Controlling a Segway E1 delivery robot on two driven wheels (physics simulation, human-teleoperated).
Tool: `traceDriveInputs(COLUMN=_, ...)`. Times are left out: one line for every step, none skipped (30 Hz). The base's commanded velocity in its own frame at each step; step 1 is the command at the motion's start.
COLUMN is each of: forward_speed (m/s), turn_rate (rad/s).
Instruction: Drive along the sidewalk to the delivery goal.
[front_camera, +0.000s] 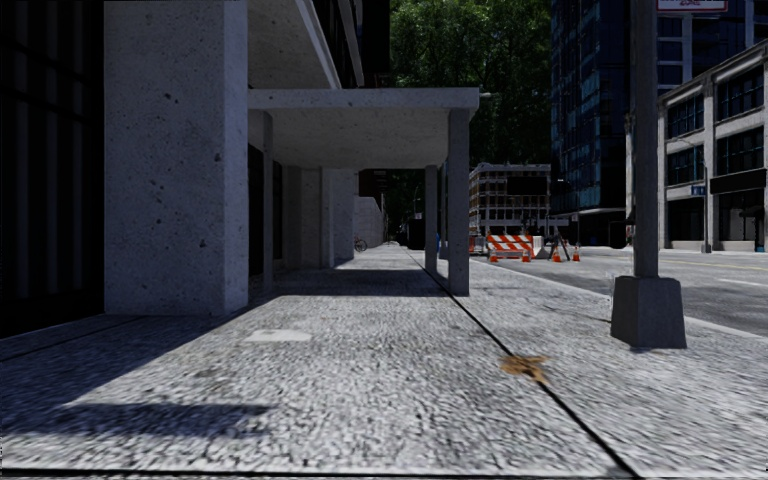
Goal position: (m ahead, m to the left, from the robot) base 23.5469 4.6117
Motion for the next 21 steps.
traceDriveInputs(forward_speed=2.00, turn_rate=0.14)
traceDriveInputs(forward_speed=2.00, turn_rate=0.14)
traceDriveInputs(forward_speed=2.00, turn_rate=0.14)
traceDriveInputs(forward_speed=2.00, turn_rate=0.15)
traceDriveInputs(forward_speed=2.00, turn_rate=0.15)
traceDriveInputs(forward_speed=2.00, turn_rate=0.15)
traceDriveInputs(forward_speed=2.00, turn_rate=0.15)
traceDriveInputs(forward_speed=2.00, turn_rate=0.15)
traceDriveInputs(forward_speed=2.00, turn_rate=0.15)
traceDriveInputs(forward_speed=2.00, turn_rate=0.15)
traceDriveInputs(forward_speed=2.00, turn_rate=0.15)
traceDriveInputs(forward_speed=2.00, turn_rate=0.12)
traceDriveInputs(forward_speed=2.00, turn_rate=0.00)
traceDriveInputs(forward_speed=2.00, turn_rate=0.00)
traceDriveInputs(forward_speed=2.00, turn_rate=0.00)
traceDriveInputs(forward_speed=2.00, turn_rate=0.00)
traceDriveInputs(forward_speed=2.00, turn_rate=0.00)
traceDriveInputs(forward_speed=2.00, turn_rate=0.00)
traceDriveInputs(forward_speed=2.00, turn_rate=0.00)
traceDriveInputs(forward_speed=2.00, turn_rate=0.00)
traceDriveInputs(forward_speed=2.00, turn_rate=0.00)
